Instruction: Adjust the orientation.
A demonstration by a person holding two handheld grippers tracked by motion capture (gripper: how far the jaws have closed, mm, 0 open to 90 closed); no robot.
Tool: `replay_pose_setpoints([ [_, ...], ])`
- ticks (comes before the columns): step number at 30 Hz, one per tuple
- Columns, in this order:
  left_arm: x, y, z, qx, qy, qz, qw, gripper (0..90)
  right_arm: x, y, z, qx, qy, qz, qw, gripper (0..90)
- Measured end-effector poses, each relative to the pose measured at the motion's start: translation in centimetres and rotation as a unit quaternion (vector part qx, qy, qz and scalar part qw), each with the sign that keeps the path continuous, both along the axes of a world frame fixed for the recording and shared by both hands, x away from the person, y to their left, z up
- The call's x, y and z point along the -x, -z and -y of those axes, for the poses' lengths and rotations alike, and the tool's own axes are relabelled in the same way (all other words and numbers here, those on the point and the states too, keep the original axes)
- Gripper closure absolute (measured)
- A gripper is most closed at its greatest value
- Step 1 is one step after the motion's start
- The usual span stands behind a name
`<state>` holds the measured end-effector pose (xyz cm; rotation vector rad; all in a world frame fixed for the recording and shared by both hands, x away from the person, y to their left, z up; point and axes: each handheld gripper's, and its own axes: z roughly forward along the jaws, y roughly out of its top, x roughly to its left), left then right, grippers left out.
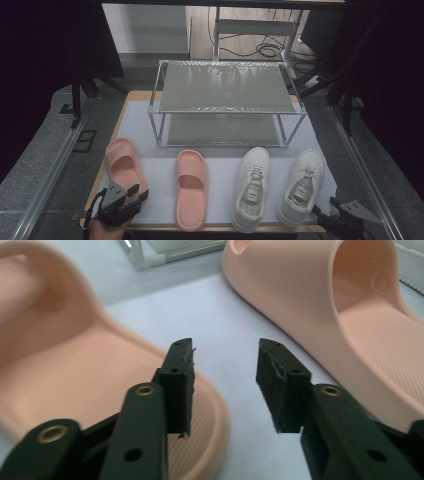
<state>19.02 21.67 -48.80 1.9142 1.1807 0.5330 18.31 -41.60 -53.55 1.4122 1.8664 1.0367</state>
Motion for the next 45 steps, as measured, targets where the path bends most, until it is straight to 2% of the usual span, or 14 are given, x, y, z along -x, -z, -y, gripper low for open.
replay_pose_setpoints([
  [4,-1.0,0.0,0.5,-0.010,-0.012,0.001,0.9999,65.3,0.0,0.0,0.0,-0.001,0.000,0.001,1.0000,23.6],
  [6,-1.5,-0.1,0.3,-0.010,-0.033,0.004,0.9994,67.1,0.0,0.1,0.0,-0.001,0.000,0.002,1.0000,23.6],
  [7,-1.5,-0.1,0.3,-0.010,-0.033,0.004,0.9994,67.5,0.0,0.1,0.0,-0.001,0.001,0.002,1.0000,23.6],
  [9,-2.3,-0.2,-0.2,-0.003,-0.058,0.006,0.9983,67.6,0.0,0.1,0.0,-0.001,0.001,0.003,1.0000,23.6],
  [12,-3.7,-0.4,-0.9,-0.012,-0.095,0.006,0.9954,67.4,0.1,0.1,0.0,-0.003,0.001,0.004,1.0000,23.6],
  [18,-6.1,-0.2,-1.1,-0.035,-0.131,-0.006,0.9908,66.4,0.1,0.1,0.0,-0.001,0.002,0.005,1.0000,23.6],
  [19,-6.5,-0.2,-1.1,-0.041,-0.139,-0.008,0.9894,66.0,0.1,0.1,0.0,-0.001,0.002,0.006,1.0000,23.6],
  [26,-8.1,-0.1,-1.0,-0.057,-0.154,-0.015,0.9862,65.1,0.1,0.1,0.0,-0.001,0.001,0.005,1.0000,23.6],
  [31,-9.2,0.0,-0.9,-0.060,-0.166,-0.028,0.9838,66.4,0.1,0.1,0.0,-0.001,0.001,0.006,1.0000,23.6],
  [35,-9.3,0.0,-0.9,-0.061,-0.174,-0.031,0.9824,71.9,0.1,0.2,0.0,-0.001,0.000,0.006,1.0000,23.6],
  [40,-9.2,-0.1,-1.0,-0.057,-0.176,-0.033,0.9823,75.1,0.1,0.2,0.0,-0.001,0.000,0.007,1.0000,23.5],
  [45,-8.8,-0.2,-1.3,-0.062,-0.179,-0.032,0.9813,80.8,0.1,0.2,0.0,-0.001,0.000,0.007,1.0000,23.5],
])
